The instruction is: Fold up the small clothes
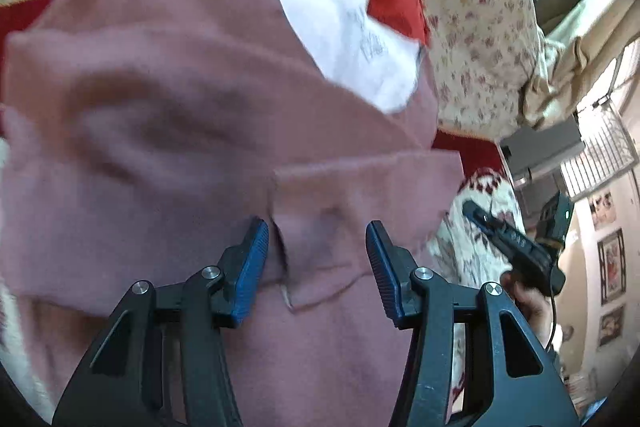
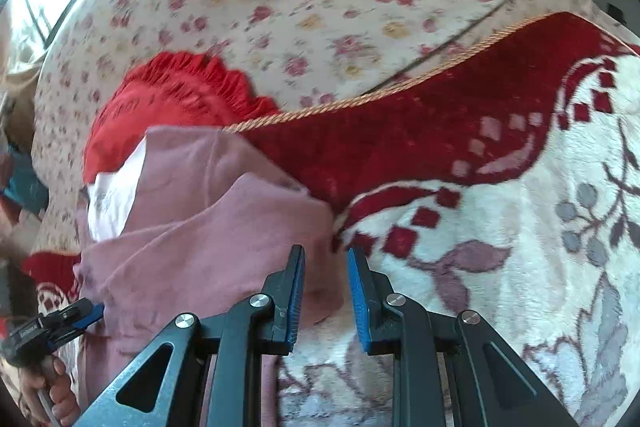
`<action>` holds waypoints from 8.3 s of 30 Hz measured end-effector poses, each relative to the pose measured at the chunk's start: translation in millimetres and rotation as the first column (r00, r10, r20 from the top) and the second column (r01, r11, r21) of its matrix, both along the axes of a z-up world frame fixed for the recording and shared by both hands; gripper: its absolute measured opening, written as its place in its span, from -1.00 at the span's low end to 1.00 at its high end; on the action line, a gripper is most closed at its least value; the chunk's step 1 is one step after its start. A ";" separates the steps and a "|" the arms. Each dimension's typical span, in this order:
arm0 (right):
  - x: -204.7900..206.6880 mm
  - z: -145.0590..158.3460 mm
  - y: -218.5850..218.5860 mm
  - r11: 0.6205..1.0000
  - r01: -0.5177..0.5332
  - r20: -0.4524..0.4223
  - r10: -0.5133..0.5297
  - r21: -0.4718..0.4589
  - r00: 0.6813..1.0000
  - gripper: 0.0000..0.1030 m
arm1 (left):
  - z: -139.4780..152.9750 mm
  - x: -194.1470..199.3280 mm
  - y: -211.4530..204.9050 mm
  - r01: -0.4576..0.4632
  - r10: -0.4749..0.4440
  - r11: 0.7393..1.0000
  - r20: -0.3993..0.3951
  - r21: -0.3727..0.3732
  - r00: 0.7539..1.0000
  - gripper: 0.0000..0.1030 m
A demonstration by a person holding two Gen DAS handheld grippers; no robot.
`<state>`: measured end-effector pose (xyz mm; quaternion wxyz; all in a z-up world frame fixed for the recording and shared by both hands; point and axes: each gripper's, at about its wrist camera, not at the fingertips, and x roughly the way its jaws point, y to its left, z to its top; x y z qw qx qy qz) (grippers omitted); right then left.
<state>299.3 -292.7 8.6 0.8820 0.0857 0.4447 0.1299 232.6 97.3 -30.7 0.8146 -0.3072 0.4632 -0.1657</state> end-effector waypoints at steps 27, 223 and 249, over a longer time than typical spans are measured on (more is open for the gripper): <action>13.1 4.6 -16.5 0.995 -0.001 0.057 -0.004 0.097 0.998 -0.60 | 90.3 -36.2 28.5 -0.180 0.089 0.964 0.398 0.197 0.913 -0.98; -319.2 32.5 33.8 0.949 -0.150 0.179 0.204 -0.276 0.962 0.09 | 58.4 -203.7 -13.6 -0.255 0.159 0.765 0.211 0.591 0.965 -0.17; -337.8 -51.0 -6.8 0.979 -0.163 -0.138 0.146 -0.121 0.980 -0.69 | -17.0 -305.8 30.2 -0.137 0.215 0.874 -0.120 0.467 0.969 -0.17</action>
